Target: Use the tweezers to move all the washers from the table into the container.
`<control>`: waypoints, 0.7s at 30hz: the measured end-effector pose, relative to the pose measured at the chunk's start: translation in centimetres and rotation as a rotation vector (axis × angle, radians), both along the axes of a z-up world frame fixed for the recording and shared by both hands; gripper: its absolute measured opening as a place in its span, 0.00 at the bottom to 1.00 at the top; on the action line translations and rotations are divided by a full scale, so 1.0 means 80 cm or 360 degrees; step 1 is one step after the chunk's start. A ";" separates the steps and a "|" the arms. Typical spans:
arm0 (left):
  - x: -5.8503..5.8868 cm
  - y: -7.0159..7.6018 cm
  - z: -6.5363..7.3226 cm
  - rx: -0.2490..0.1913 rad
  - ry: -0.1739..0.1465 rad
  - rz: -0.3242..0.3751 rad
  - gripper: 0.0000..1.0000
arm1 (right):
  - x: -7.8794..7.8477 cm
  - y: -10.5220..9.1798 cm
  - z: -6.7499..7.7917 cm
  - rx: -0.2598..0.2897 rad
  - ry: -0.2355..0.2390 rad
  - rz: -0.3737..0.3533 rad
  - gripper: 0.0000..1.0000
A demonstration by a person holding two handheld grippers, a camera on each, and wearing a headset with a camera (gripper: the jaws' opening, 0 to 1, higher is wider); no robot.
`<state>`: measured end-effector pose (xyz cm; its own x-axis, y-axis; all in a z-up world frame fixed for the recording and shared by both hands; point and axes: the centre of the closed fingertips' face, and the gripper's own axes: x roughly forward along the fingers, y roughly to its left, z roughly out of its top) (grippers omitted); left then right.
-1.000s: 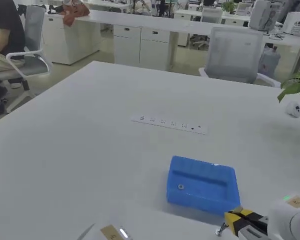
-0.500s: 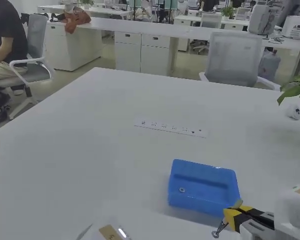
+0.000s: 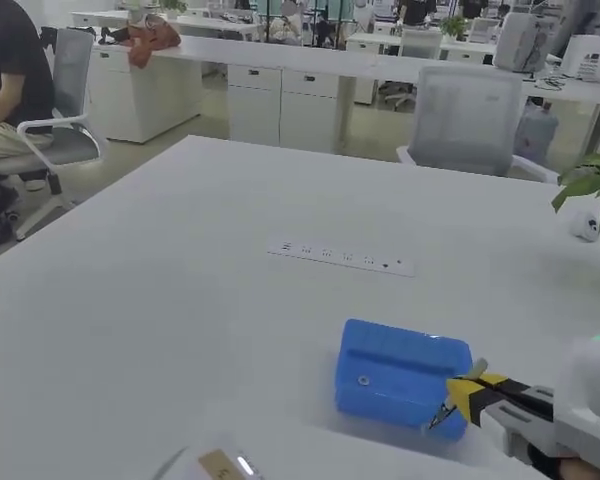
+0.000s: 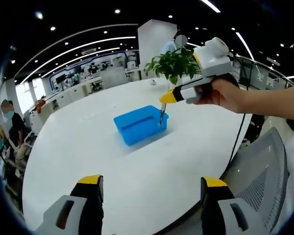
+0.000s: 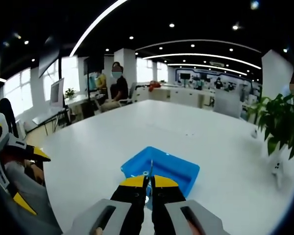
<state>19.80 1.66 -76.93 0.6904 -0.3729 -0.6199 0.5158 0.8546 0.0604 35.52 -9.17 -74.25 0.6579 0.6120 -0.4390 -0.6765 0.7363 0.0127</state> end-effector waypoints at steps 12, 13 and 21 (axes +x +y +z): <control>0.000 0.002 -0.003 -0.0006 0.0010 0.0009 0.81 | 0.036 0.006 0.014 -0.0014 -0.0095 -0.0025 0.00; 0.000 0.003 -0.003 -0.0003 0.0011 0.0009 0.81 | 0.037 0.006 0.012 -0.0024 -0.0095 -0.0023 0.00; -0.001 0.007 -0.004 0.0008 0.0020 0.0024 0.81 | 0.049 0.000 -0.012 -0.0088 -0.0065 -0.0042 0.00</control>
